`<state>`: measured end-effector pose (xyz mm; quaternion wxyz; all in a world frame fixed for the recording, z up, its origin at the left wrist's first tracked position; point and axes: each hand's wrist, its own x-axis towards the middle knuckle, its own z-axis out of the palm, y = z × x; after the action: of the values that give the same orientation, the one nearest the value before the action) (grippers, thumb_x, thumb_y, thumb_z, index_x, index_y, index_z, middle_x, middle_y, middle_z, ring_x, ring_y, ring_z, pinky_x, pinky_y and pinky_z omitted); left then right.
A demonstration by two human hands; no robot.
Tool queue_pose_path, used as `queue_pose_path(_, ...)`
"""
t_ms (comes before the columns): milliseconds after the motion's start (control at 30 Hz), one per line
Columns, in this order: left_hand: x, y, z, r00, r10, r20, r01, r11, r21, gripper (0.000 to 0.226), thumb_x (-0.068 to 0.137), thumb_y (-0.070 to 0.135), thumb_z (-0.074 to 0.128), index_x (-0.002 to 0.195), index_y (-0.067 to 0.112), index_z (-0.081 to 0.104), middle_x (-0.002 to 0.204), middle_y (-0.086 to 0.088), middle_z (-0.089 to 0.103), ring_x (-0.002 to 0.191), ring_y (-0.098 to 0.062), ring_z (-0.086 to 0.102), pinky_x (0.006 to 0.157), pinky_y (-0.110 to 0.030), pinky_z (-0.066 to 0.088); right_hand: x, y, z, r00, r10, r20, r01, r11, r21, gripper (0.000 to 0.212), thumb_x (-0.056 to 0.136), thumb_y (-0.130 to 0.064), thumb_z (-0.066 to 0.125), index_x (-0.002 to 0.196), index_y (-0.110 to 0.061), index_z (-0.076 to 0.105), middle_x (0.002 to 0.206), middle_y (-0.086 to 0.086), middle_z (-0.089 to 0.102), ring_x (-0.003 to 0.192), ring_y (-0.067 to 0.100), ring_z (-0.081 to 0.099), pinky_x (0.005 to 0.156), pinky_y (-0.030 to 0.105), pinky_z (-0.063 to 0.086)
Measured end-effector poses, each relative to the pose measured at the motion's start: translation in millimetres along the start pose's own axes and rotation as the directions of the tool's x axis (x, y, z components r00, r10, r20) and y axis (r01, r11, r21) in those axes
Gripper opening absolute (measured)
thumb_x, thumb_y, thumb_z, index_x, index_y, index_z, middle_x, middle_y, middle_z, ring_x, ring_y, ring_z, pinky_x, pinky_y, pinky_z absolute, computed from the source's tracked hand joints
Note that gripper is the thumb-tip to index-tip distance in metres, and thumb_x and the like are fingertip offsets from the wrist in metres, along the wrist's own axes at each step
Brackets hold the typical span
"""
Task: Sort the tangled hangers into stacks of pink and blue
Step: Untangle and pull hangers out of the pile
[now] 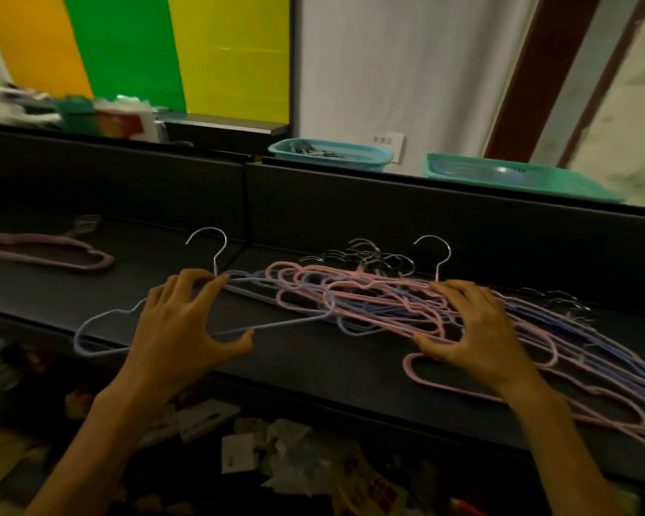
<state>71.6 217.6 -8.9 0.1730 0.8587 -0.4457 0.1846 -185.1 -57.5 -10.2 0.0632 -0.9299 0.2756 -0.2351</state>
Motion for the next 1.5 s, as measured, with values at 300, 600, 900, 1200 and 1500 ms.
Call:
queue_pose_path(300,-63.9,-160.3,-45.4,0.995,-0.099,0.001,0.099,0.995,0.016,0.096,0.061,0.079,0.047,0.134,0.016,0.050,0.127,-0.007,0.045,0.113,-0.029,0.048,0.095,-0.048,0.041,35.2,-167.8,77.6,0.991,-0.131,0.017,0.129,0.989,0.074,0.085,0.068,-0.058,0.071,0.139,-0.024,0.040,0.140,0.000,0.042,0.130,0.019,0.035,0.109,0.035,0.027)
queue_pose_path(600,-99.2,-289.9,-79.2,0.970,-0.236,-0.052,0.241,0.966,0.098,0.090,0.062,0.074,0.048,0.130,0.015,0.055,0.121,-0.010,0.051,0.107,-0.031,0.053,0.087,-0.048,0.046,92.8,-309.6,140.2,0.967,-0.253,0.038,0.247,0.961,0.123,0.082,0.068,-0.057,0.071,0.137,-0.025,0.042,0.134,-0.001,0.043,0.122,0.015,0.037,0.103,0.031,0.030)
queue_pose_path(900,-100.4,-419.6,-78.4,0.945,-0.323,-0.052,0.327,0.936,0.127,0.092,0.062,0.079,0.050,0.133,0.021,0.050,0.123,-0.006,0.049,0.110,-0.031,0.050,0.087,-0.048,0.047,157.6,-434.0,217.1,0.952,-0.282,0.116,0.255,0.946,0.201,0.084,0.068,-0.056,0.072,0.140,-0.028,0.037,0.140,-0.002,0.036,0.130,0.016,0.031,0.104,0.029,0.027)
queue_pose_path(1200,-29.2,-545.1,-74.5,0.971,-0.239,-0.006,0.237,0.961,0.142,0.092,0.063,0.080,0.047,0.132,0.018,0.052,0.122,-0.007,0.050,0.106,-0.028,0.052,0.087,-0.048,0.047,227.4,-517.5,272.5,0.977,-0.162,0.136,0.135,0.974,0.184,0.083,0.071,-0.057,0.070,0.141,-0.028,0.036,0.143,-0.001,0.034,0.131,0.017,0.030,0.107,0.032,0.028)
queue_pose_path(1500,38.3,-609.1,-50.5,0.987,-0.134,0.093,0.134,0.991,0.016,0.099,0.059,0.083,0.042,0.140,0.027,0.040,0.133,-0.002,0.037,0.119,-0.024,0.042,0.098,-0.042,0.039,261.6,-553.7,305.6,0.971,-0.032,0.238,0.002,0.992,0.127,0.085,0.070,-0.061,0.068,0.141,-0.030,0.033,0.145,-0.003,0.031,0.132,0.016,0.029,0.108,0.035,0.029)
